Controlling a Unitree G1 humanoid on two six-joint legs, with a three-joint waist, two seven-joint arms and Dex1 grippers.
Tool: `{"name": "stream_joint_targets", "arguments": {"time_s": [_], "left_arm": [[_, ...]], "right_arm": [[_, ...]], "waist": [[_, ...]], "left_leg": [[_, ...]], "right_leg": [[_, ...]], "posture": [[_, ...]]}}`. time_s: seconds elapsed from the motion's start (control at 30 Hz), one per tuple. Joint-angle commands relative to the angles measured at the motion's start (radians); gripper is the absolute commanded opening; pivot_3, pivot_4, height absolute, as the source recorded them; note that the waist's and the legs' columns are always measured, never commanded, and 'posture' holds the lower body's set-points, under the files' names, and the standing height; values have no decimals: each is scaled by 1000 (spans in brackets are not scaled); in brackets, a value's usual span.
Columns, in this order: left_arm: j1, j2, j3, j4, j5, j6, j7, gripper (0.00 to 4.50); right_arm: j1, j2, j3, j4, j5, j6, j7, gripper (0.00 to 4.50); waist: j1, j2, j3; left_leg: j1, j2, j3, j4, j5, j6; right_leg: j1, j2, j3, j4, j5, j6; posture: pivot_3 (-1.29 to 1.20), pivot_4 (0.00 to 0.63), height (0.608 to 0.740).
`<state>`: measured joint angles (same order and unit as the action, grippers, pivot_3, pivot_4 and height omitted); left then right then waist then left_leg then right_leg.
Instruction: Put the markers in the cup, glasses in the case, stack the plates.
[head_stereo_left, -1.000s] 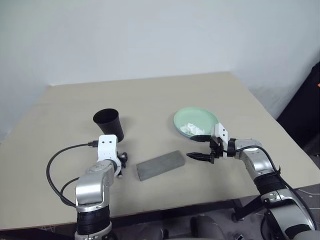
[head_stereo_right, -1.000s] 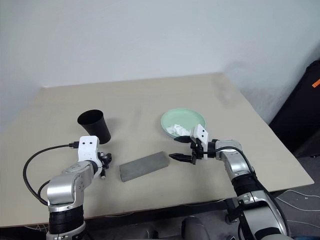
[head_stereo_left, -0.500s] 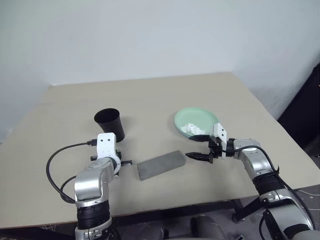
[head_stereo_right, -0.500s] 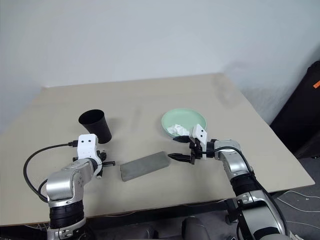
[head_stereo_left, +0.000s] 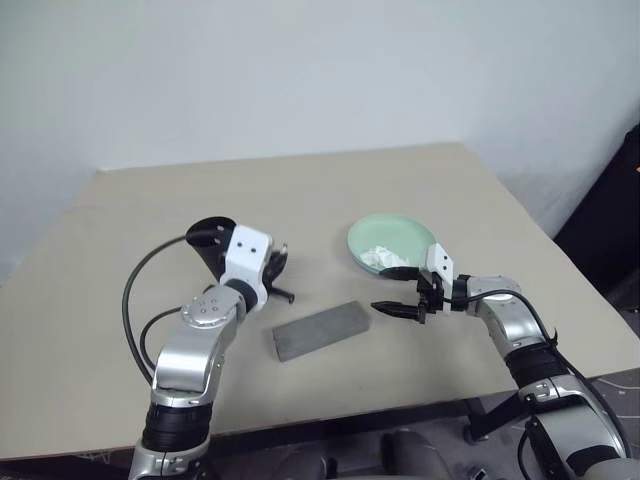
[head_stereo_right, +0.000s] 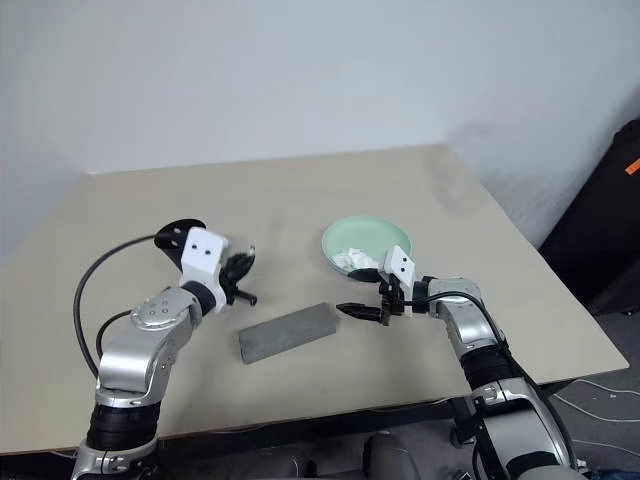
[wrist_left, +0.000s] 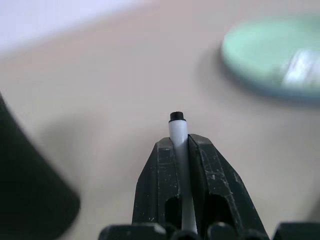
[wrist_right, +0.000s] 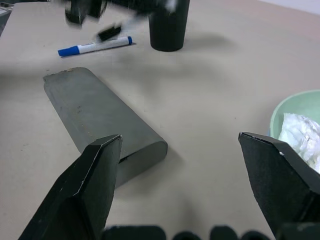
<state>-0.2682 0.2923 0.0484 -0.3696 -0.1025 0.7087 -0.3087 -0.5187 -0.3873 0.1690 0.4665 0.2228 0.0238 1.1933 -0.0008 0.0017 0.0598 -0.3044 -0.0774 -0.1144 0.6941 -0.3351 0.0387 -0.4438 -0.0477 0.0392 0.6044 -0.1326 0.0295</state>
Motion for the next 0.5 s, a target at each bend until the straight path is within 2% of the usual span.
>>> {"name": "stream_joint_targets", "arguments": {"time_s": [0.03, 0.23, 0.5], "left_arm": [[-77, -21, 88, 22, -22, -192, 40, 18], [-190, 28, 127, 211, 76, -542, 126, 18], [-318, 114, 168, 662, 129, -920, 217, 18]], "right_arm": [[-36, -2, -18, -9, -3, -25, -7, 4048], [-40, -1, -17, -4, -10, -28, -7, 4048], [-47, -3, -21, 1, -20, -35, -16, 4048]], "waist": [[0, 0, 0], [0, 0, 0], [2, 0, 0]], "left_leg": [[0, 0, 0, 0, 0, 0], [1, 0, 1, 0, 0, 0], [1, 0, 2, 0, 0, 0]], "right_leg": [[0, 0, 0, 0, 0, 0], [1, 0, 0, 0, 0, -1], [0, 0, 0, -2, 2, -3]], "posture": [[0, 0, 740], [0, 0, 740], [0, 0, 740]]}}
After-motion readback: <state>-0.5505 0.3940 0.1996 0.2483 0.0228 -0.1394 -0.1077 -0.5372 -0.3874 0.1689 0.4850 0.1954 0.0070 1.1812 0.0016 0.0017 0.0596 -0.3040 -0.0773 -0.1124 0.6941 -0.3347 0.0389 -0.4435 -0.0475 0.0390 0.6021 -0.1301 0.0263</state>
